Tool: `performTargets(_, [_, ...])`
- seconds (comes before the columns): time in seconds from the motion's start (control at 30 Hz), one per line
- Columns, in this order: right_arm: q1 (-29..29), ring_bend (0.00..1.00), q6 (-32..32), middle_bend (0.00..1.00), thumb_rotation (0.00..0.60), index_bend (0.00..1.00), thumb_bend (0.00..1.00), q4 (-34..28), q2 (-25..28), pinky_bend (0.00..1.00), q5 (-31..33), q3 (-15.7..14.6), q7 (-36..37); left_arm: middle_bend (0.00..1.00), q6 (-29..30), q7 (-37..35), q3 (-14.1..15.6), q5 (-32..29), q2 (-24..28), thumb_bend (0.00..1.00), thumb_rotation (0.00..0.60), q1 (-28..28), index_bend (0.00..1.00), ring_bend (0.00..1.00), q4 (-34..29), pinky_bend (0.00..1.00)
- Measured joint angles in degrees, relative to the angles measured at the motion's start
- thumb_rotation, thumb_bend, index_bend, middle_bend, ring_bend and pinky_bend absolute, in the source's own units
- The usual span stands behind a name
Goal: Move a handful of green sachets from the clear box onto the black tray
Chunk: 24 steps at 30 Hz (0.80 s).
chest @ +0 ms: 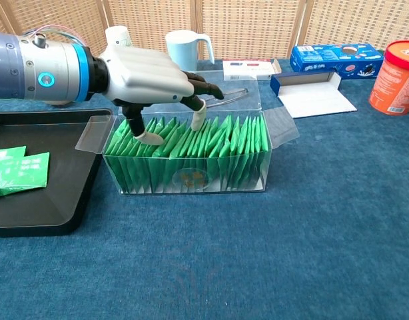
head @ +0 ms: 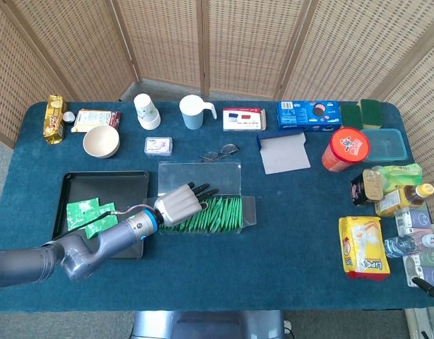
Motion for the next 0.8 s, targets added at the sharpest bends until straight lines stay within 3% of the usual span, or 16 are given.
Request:
performTargets(0.23, [-0.3, 0.17, 0.3, 0.21, 0.508, 0.12, 0.39, 0.0, 0.1, 0.24, 0.1, 0.0, 0.2, 0.0, -1.3, -1.3, -0.2, 1.1, 0.2, 0.3, 0.6, -0.6, 0.28, 0.04, -0.6, 0.25])
performTargets(0.47, [-0.5, 0.17, 0.7, 0.21, 0.507, 0.12, 0.39, -0.1, 0.1, 0.24, 0.1, 0.1, 0.3, 0.0, -5.5, -1.2, -0.1, -2.5, 1.1, 0.3, 0.6, -2.3, 0.27, 0.03, -0.2, 0.23])
performTargets(0.8, [-0.5, 0.17, 0.6, 0.21, 0.509, 0.12, 0.39, -0.1, 0.0, 0.24, 0.1, 0.2, 0.4, 0.0, -5.3, 2.3, 0.2, -6.9, 0.6, 0.3, 0.6, -3.5, 0.28, 0.02, 1.2, 0.23])
